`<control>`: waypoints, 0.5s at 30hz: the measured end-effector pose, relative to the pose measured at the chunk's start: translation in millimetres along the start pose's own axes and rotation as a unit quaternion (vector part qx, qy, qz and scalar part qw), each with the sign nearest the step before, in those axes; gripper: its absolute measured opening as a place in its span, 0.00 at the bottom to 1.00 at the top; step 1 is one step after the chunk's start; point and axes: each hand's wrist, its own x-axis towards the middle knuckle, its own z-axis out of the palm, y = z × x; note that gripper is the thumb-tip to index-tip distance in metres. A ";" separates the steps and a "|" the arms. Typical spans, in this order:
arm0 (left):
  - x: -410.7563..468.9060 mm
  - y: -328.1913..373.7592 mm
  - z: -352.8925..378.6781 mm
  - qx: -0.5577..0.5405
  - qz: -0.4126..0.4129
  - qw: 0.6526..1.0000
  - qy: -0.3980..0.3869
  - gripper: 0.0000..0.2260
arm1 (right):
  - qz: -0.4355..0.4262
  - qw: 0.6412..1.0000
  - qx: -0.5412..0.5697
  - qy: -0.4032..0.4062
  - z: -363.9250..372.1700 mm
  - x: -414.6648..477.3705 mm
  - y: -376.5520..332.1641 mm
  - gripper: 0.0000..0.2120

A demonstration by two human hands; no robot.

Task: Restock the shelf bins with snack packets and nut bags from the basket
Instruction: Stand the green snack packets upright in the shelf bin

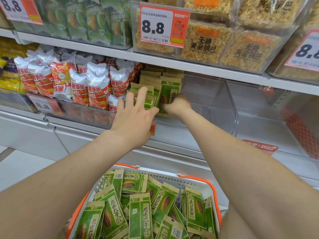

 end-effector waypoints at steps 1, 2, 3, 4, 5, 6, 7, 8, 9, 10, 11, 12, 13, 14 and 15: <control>-1.2 0.4 -1.0 -0.005 0.001 1.000 0.007 0.29 | -0.007 1.000 -0.010 -0.006 -0.6 -1.6 1.4 0.28; -2.3 1.2 -1.9 -0.012 0.002 1.000 0.016 0.30 | -0.011 1.000 -0.018 -0.017 -3.1 -4.9 2.7 0.25; -3.6 2.4 -2.9 -0.020 0.003 0.999 0.027 0.31 | -0.011 0.999 -0.029 -0.031 -6.4 -8.0 5.0 0.24; -5.0 4.0 -3.9 -0.030 0.004 0.999 0.042 0.30 | -0.006 0.998 -0.043 -0.040 -10.3 -11.5 8.3 0.24; -6.4 6.0 -5.4 -0.039 0.004 0.997 0.062 0.28 | 0.001 0.997 -0.061 -0.045 -14.5 -15.7 12.0 0.24; -7.8 7.6 -6.8 -0.044 0.002 0.996 0.083 0.26 | 0.005 0.996 -0.080 -0.041 -18.0 -20.1 15.6 0.24; -8.8 9.2 -8.5 -0.046 0.000 0.994 0.102 0.23 | -0.001 0.995 -0.099 -0.030 -21.7 -26.4 18.1 0.23; -9.9 11.1 -9.8 -0.044 -0.002 0.992 0.118 0.22 | -0.016 0.994 -0.112 -0.014 -25.5 -34.1 19.3 0.21; -10.2 11.7 -10.6 -0.038 -0.001 0.991 0.130 0.20 | -0.038 0.992 -0.119 0.006 -28.6 -43.2 18.0 0.17; -11.3 13.1 -10.5 -0.032 0.004 0.990 0.137 0.19 | -0.067 0.990 -0.122 0.030 -32.2 -53.4 16.0 0.13; -13.3 15.0 -10.2 -0.030 0.013 0.990 0.138 0.17 | -0.102 0.986 -0.123 0.051 -36.5 -64.3 13.8 0.10; -15.4 16.7 -9.1 -0.033 0.022 0.991 0.129 0.15 | -0.145 0.980 -0.120 0.064 -40.7 -74.8 11.0 0.09; -18.3 18.9 -8.5 -0.042 0.030 0.993 0.108 0.14 | -0.187 0.974 -0.112 0.064 -44.5 -85.2 8.3 0.09; -21.0 21.6 -7.6 -0.054 0.036 0.995 0.073 0.12 | -0.231 0.965 -0.108 0.053 -48.4 -97.5 5.3 0.10; -24.2 24.1 -7.5 -0.067 0.043 0.997 0.025 0.11 | -0.272 0.955 -0.111 0.033 -50.2 -109.2 3.5 0.10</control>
